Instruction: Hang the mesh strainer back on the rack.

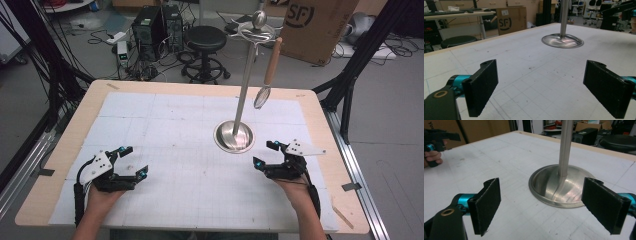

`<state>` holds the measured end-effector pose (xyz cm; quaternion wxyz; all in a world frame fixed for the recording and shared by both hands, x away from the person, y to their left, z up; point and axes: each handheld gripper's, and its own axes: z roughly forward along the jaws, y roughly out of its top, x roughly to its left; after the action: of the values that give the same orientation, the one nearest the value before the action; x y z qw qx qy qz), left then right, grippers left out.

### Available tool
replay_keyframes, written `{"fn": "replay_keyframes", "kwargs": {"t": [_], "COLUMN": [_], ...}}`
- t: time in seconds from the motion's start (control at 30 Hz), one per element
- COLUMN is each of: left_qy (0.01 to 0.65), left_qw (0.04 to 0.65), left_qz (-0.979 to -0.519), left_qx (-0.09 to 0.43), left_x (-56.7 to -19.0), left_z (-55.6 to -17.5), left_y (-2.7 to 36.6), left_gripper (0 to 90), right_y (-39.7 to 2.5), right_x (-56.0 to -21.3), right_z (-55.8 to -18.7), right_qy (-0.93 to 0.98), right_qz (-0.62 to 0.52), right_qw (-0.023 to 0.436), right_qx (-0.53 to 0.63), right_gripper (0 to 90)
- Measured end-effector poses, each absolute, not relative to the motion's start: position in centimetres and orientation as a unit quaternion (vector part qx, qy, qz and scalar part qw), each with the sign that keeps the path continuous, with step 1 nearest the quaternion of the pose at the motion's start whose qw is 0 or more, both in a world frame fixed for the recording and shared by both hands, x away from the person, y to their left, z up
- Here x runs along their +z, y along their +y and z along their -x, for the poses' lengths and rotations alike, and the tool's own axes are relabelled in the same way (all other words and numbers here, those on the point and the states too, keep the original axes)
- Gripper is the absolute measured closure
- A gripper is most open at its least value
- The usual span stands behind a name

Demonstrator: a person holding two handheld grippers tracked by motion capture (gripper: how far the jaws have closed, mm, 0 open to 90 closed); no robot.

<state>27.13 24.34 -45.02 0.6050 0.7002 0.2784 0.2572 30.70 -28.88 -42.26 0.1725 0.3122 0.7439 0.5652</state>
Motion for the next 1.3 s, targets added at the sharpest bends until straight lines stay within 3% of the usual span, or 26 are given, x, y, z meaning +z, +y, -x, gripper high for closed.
{"fn": "replay_keyframes", "kwargs": {"t": [1.3], "left_qy": [0.286], "left_qw": [0.604], "left_qz": [-0.698], "left_qx": [0.256], "left_x": [-45.02], "left_z": [-27.21], "left_y": [24.4], "left_gripper": [13.0], "right_y": [-29.23], "right_x": [-43.17], "right_z": [-30.88], "right_qy": [0.743], "right_qz": [-0.335], "right_qw": [0.167], "right_qx": [0.555], "right_gripper": [14.2]}}
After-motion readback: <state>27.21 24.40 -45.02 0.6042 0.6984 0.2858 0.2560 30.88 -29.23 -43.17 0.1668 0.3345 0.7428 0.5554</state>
